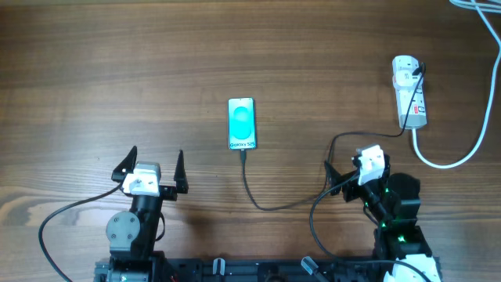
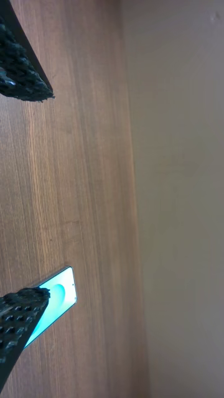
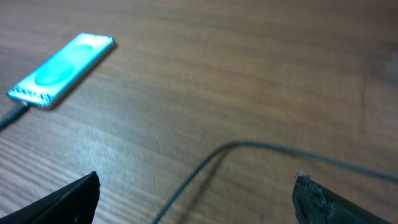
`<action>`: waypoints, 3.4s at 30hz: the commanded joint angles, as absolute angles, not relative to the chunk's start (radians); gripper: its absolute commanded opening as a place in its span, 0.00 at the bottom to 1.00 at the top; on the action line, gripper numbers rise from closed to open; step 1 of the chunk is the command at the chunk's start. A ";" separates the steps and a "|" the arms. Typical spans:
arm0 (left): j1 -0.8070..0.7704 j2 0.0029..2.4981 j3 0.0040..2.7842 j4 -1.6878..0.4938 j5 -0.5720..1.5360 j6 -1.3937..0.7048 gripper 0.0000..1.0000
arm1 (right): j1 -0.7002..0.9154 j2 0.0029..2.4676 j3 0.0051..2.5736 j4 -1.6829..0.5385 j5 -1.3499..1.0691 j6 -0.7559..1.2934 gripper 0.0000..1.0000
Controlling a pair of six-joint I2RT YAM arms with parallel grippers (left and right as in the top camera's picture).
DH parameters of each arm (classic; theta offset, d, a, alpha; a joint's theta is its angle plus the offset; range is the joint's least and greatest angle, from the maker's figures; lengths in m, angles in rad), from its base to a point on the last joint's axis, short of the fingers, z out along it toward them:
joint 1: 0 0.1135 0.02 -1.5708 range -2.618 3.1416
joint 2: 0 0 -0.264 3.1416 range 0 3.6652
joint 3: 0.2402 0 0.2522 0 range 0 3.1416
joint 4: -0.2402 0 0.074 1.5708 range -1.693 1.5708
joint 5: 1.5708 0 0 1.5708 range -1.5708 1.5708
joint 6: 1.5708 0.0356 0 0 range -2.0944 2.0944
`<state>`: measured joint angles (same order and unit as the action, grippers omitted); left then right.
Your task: Plug charger to phone and switch on socket
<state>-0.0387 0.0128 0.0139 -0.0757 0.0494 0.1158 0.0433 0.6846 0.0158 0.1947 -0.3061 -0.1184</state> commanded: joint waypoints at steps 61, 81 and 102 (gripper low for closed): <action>-0.042 0.003 0.006 -0.076 0.043 0.127 1.00 | 0.045 0.004 0.006 -0.001 -0.067 -0.072 1.00; -0.042 0.003 0.006 -0.076 0.043 0.127 1.00 | 0.045 0.004 0.006 -0.001 -0.067 -0.072 1.00; -0.042 0.068 0.006 -0.076 0.043 0.127 1.00 | 0.045 0.004 0.006 -0.001 -0.067 -0.072 1.00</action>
<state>-0.0383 0.0566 0.0139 -0.0757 0.0498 0.1158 0.0433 0.0193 0.0071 -0.0036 -0.0811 -0.0834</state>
